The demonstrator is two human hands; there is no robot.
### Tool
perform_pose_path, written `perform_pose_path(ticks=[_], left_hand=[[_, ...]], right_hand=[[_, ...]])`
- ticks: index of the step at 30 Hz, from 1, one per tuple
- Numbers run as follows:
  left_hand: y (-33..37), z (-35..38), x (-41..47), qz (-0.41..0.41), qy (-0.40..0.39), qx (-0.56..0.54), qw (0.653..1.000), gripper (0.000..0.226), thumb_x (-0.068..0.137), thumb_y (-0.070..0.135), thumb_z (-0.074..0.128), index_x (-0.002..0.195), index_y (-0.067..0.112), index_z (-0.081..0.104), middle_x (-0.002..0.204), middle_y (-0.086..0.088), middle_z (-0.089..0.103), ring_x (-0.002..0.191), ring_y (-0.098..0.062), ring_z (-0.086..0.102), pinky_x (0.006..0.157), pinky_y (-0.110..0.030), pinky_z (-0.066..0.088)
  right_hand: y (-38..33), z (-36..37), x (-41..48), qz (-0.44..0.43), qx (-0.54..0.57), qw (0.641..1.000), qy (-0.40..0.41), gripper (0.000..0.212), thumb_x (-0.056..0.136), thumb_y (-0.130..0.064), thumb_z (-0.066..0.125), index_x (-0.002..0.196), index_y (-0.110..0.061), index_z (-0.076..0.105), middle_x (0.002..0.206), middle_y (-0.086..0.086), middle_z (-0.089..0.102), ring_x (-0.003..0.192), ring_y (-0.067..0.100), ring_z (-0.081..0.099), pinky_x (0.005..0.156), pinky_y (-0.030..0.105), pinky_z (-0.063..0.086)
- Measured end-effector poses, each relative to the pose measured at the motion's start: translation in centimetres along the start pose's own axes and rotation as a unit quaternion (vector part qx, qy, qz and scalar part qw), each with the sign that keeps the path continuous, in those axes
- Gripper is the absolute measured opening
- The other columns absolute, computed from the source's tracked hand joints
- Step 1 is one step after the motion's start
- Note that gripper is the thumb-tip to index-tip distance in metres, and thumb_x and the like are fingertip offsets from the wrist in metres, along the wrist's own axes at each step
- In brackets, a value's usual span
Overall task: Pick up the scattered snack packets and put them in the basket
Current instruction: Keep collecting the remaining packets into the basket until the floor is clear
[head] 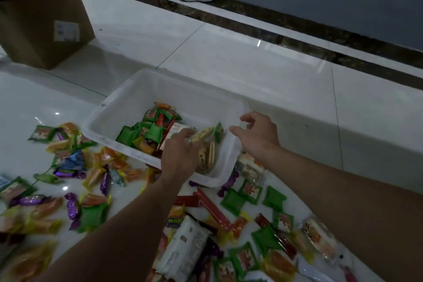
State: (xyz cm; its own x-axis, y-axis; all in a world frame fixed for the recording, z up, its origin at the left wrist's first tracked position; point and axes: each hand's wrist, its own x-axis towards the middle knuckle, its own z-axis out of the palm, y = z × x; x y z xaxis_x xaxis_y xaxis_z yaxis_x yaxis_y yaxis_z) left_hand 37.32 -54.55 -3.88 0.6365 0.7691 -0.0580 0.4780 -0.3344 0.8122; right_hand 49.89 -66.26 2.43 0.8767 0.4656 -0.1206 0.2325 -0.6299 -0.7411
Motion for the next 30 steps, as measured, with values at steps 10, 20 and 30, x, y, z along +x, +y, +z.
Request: perform_pose_path(ticks=[10,20,30], left_hand=[[6.6,3.4,-5.3,0.056,-0.039,-0.100,0.993,0.038,0.095,0.031,0.055,0.132,0.024,0.053,0.131,0.002,0.054,0.118,-0.015,0.050,0.096,-0.029,0.040],[12.1,13.8,-14.1,0.156,-0.165,-0.106,0.968,0.038,0.095,0.028,0.056,0.133,0.026,0.051,0.130,0.011,0.051,0.114,-0.009,0.051,0.092,-0.027,0.041],[9.7,24.3,-24.7,0.149,-0.341,-0.061,0.926,0.036,0.093,0.025,0.059,0.129,0.024,0.055,0.127,0.008,0.054,0.113,-0.009,0.052,0.096,-0.029,0.043]], right_hand=[[5.7,-9.5,-6.7,-0.012,0.043,0.999,-0.013,0.069,0.081,-0.047,0.071,0.142,-0.029,0.042,0.145,-0.003,0.044,0.121,0.010,0.050,0.087,0.017,0.041],[18.6,-18.7,-16.3,0.091,0.103,0.987,0.082,0.065,0.080,-0.049,0.071,0.138,-0.029,0.048,0.140,-0.007,0.049,0.120,0.009,0.051,0.095,0.025,0.041],[30.3,-22.5,-27.5,0.246,0.089,0.954,0.147,0.068,0.078,-0.049,0.072,0.139,-0.030,0.047,0.137,0.002,0.052,0.123,0.012,0.048,0.101,0.032,0.045]])
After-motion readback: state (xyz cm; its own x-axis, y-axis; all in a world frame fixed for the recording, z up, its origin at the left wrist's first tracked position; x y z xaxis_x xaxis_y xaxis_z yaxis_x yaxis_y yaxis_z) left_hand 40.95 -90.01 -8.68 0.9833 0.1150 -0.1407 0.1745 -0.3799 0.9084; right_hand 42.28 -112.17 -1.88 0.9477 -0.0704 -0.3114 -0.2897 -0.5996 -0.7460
